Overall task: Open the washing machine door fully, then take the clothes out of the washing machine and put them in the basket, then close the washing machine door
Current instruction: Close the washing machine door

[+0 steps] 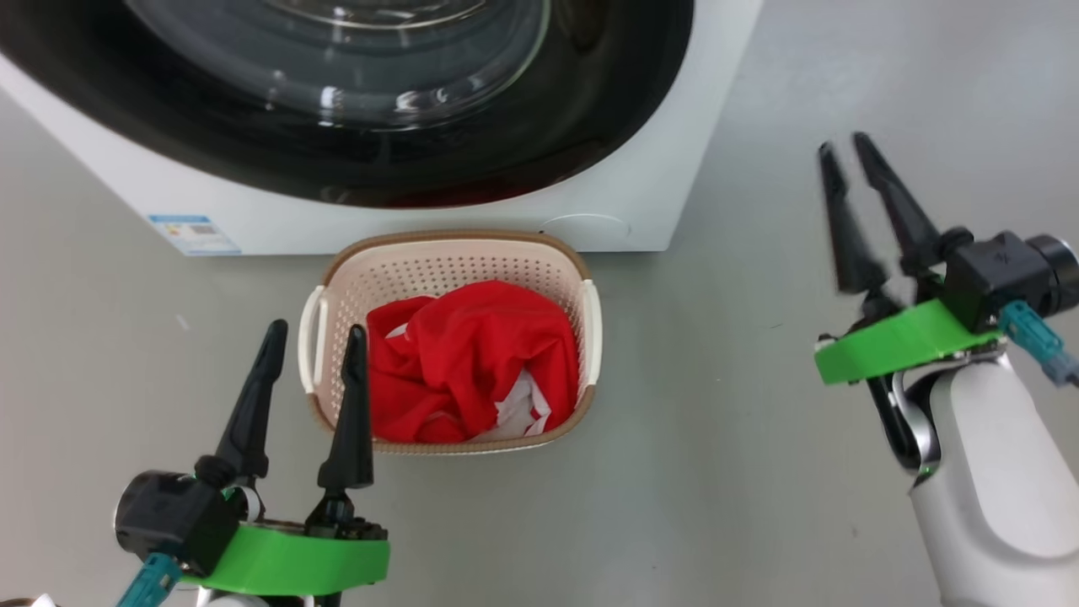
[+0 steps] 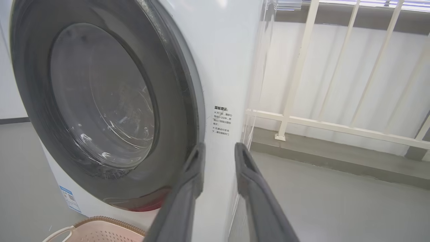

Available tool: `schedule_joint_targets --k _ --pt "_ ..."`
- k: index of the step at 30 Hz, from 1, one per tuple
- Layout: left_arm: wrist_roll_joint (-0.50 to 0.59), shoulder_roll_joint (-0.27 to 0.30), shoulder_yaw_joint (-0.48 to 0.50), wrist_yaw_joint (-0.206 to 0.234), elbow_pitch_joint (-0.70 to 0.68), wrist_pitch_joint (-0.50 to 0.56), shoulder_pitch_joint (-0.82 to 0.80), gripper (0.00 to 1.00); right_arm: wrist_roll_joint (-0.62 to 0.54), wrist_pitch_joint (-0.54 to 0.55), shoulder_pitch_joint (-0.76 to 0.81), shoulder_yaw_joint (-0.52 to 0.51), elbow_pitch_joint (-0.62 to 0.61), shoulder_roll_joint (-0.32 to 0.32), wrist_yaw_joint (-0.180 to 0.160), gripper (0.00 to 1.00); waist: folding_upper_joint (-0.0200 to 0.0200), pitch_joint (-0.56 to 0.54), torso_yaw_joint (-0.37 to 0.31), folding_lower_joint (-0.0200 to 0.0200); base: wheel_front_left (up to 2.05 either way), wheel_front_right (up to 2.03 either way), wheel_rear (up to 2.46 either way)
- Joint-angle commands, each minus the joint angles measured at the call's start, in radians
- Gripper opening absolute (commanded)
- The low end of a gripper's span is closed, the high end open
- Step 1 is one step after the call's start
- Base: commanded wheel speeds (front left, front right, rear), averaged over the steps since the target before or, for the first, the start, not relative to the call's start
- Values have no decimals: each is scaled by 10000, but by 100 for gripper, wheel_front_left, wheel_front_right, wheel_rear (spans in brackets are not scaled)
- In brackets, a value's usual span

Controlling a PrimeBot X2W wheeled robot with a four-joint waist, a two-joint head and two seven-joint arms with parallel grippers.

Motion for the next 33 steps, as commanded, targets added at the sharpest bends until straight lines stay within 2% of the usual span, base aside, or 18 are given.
schedule_joint_targets --k 1,19,33 --pt "89 132 377 69 -175 -78 -13 100 -112 8 302 142 -427 160 -11 100 0 -195 -252 0 0 0 0" --pt "357 116 729 -65 174 -78 822 100 -416 8 2844 -262 -1800 296 -11 100 0 -1755 -672 0 0 0 0" --pt "858 108 1176 151 -1 -78 1769 100 -107 8 4430 -532 -2520 308 -11 100 0 -2658 -894 0 0 0 0"
